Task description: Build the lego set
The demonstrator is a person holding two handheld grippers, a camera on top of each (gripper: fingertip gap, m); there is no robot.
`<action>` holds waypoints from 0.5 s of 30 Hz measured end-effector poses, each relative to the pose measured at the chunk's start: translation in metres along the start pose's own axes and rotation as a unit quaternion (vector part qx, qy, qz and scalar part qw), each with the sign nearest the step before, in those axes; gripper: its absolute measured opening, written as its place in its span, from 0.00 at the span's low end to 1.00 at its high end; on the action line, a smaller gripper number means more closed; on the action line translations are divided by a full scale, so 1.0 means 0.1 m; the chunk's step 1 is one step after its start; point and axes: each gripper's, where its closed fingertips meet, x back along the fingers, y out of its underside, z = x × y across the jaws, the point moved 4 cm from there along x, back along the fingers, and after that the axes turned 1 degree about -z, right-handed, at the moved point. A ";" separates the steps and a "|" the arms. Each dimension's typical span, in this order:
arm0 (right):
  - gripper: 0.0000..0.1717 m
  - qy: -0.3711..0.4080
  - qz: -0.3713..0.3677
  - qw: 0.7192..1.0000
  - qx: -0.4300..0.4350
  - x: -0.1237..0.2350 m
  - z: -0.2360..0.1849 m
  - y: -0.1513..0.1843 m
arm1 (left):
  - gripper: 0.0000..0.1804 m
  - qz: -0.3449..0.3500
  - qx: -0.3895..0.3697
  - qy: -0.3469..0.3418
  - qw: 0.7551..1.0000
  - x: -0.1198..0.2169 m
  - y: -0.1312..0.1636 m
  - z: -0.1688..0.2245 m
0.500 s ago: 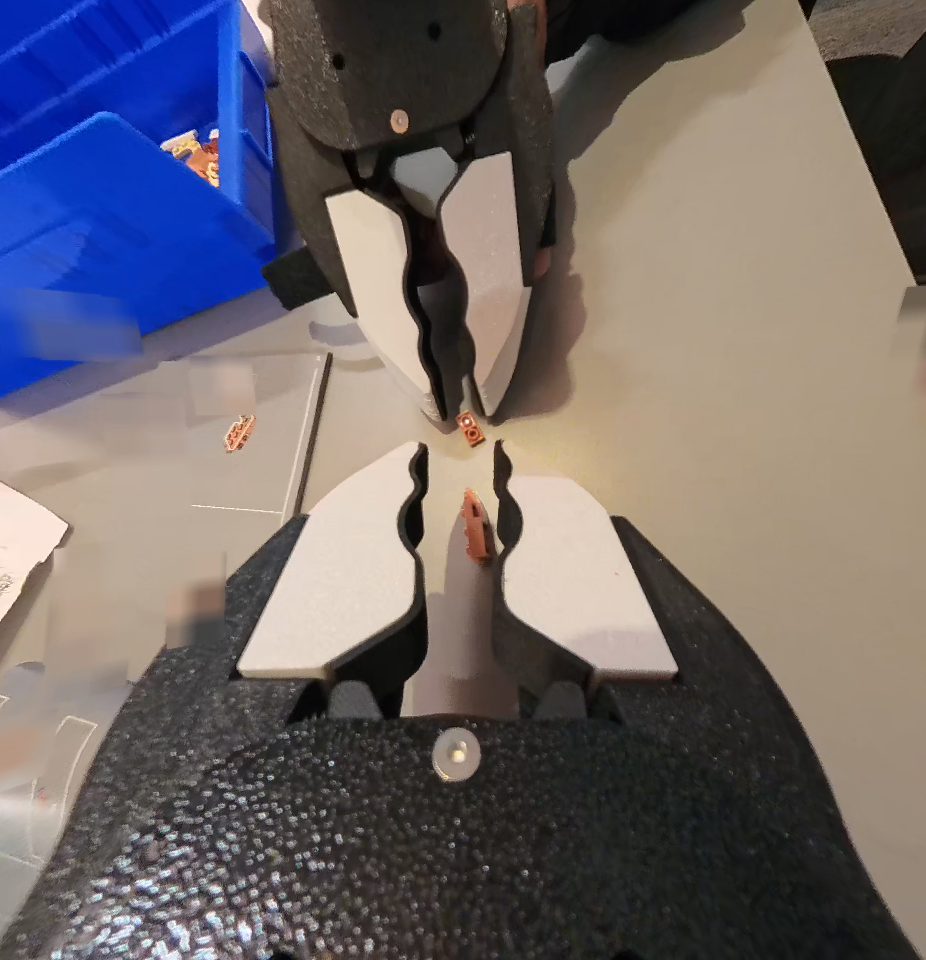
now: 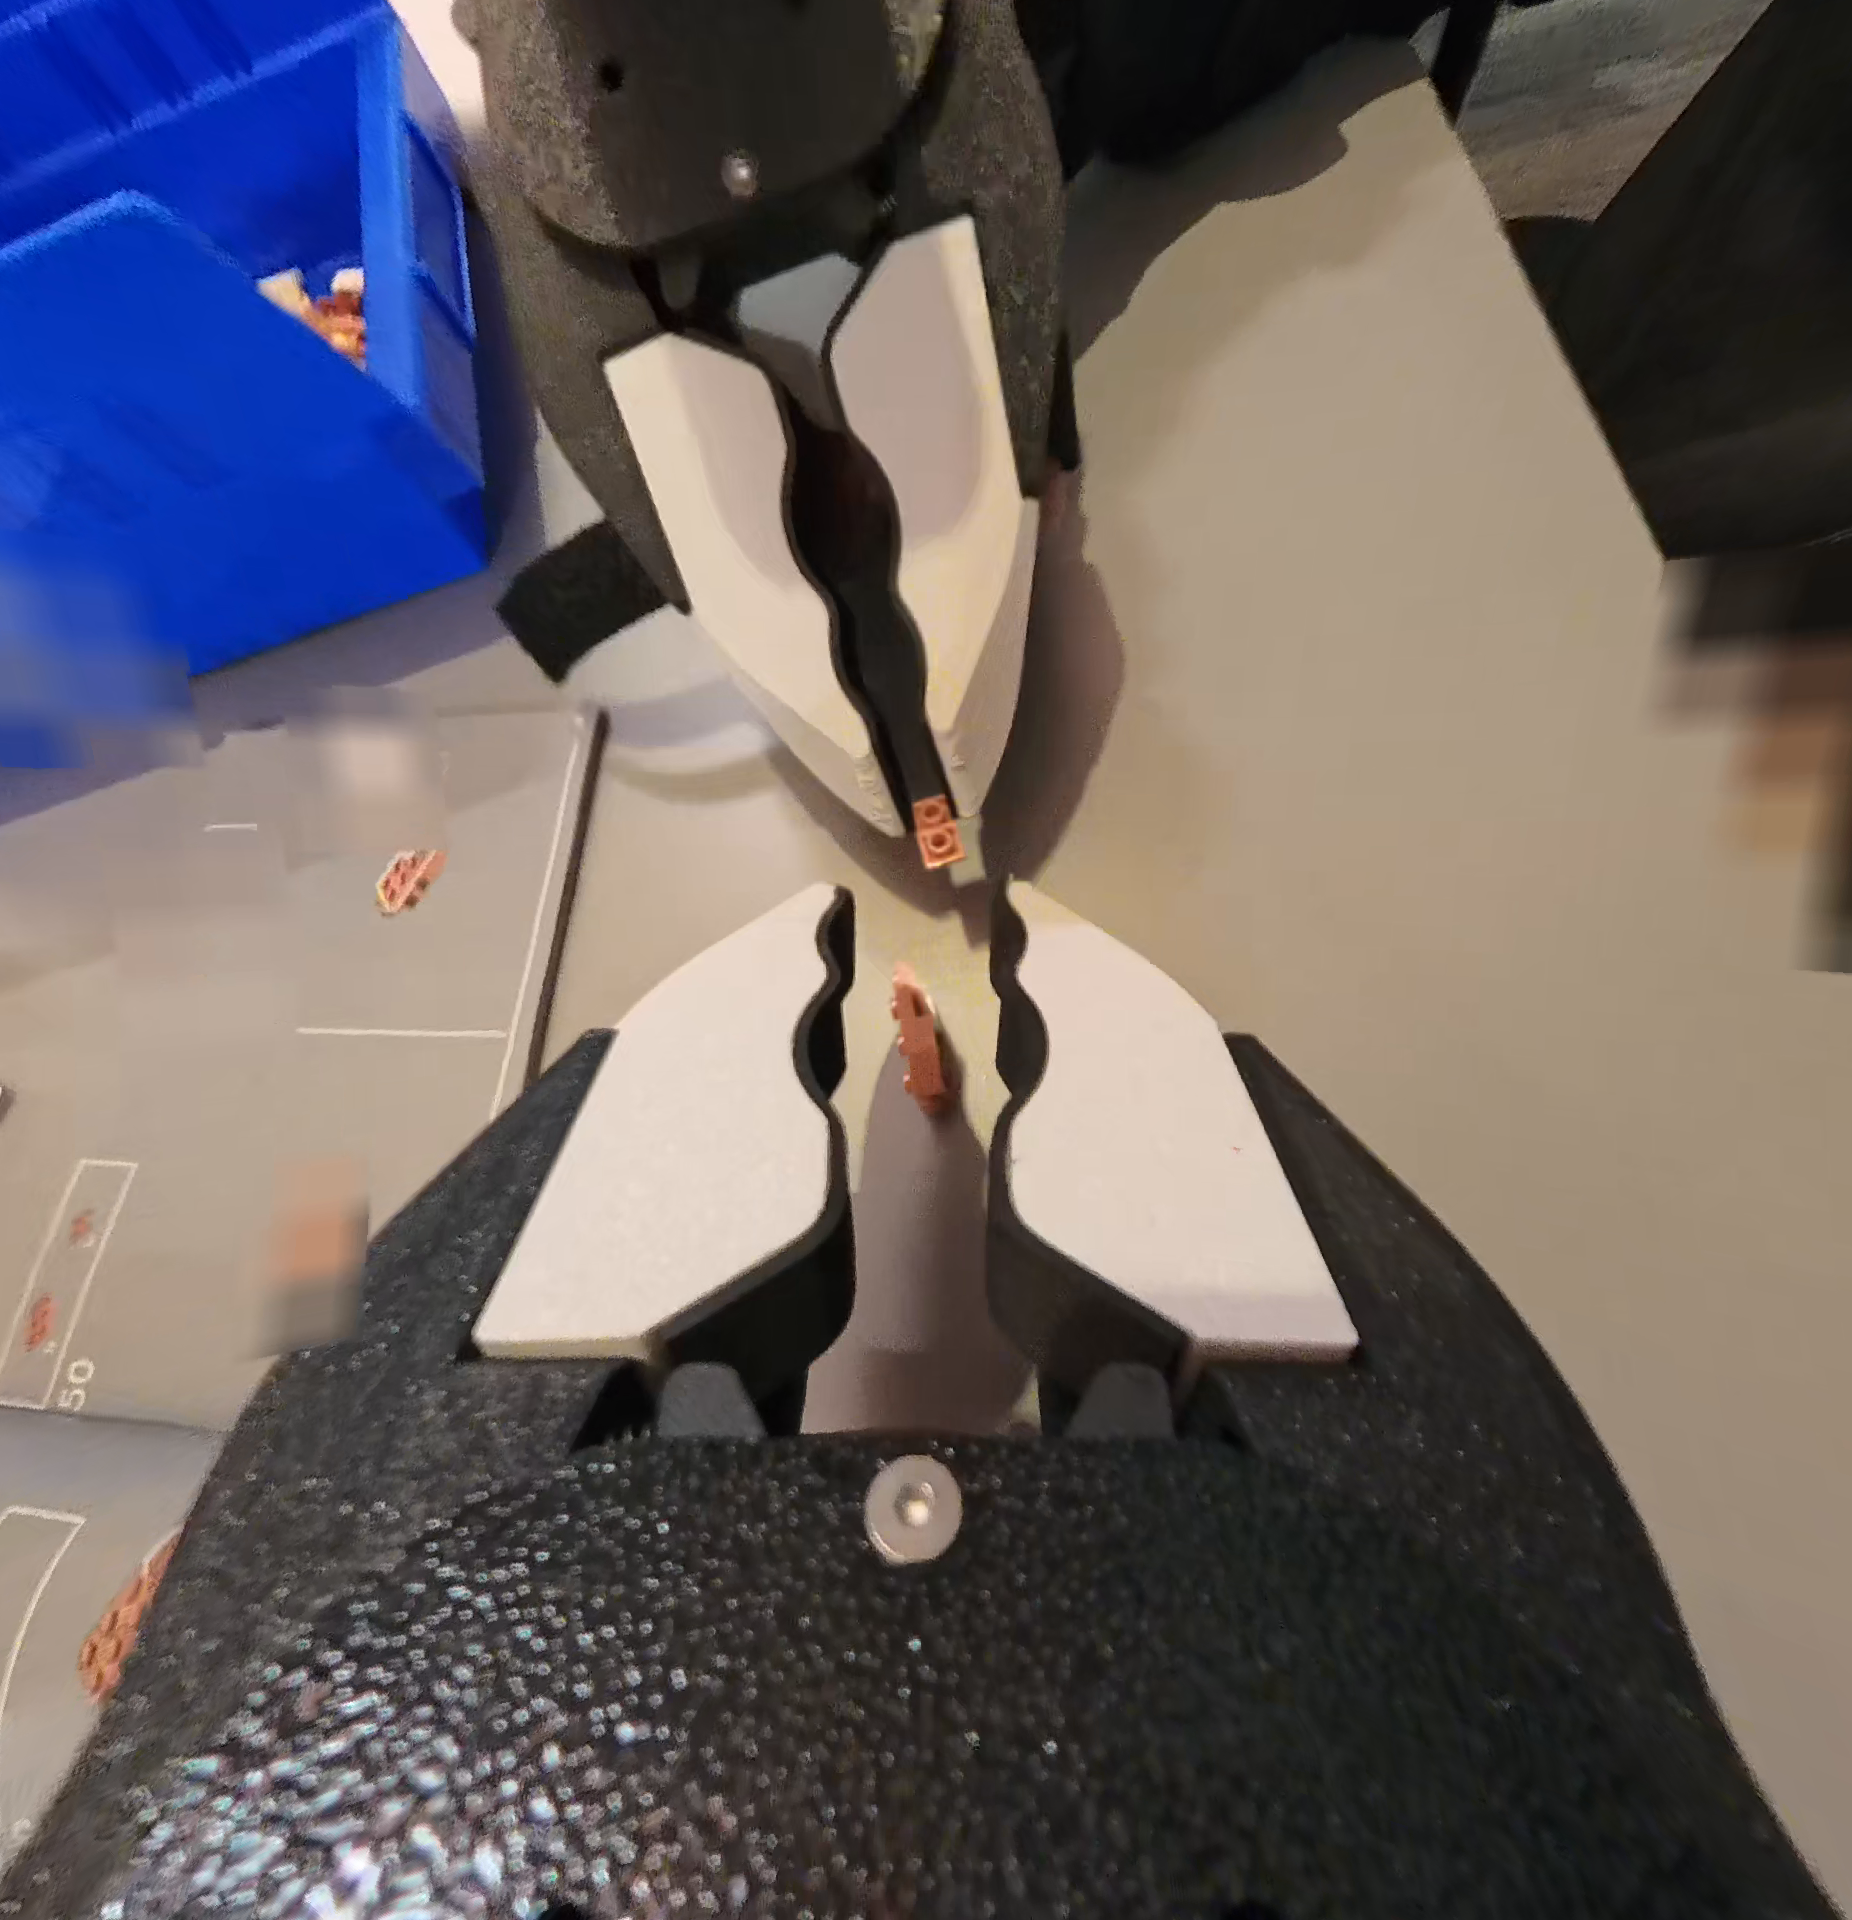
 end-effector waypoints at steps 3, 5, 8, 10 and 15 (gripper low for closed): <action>0.04 -0.055 0.087 0.995 -0.016 0.05 -0.12 -0.17 | 0.14 0.043 -0.024 -0.001 0.999 0.01 -0.12 0.06; 0.05 -0.078 0.124 0.989 -0.022 0.08 -0.17 -0.24 | 0.14 0.073 -0.045 -0.005 0.996 0.03 -0.20 0.11; 0.05 -0.092 0.153 0.983 -0.031 0.11 -0.19 -0.29 | 0.14 0.111 -0.070 -0.021 0.991 0.09 -0.29 0.14; 0.05 -0.100 0.172 0.979 -0.036 0.14 -0.19 -0.32 | 0.12 0.131 -0.078 -0.034 0.988 0.13 -0.32 0.13; 0.05 -0.121 0.221 0.966 -0.053 0.23 -0.20 -0.38 | 0.09 0.167 -0.090 -0.048 0.981 0.17 -0.36 0.14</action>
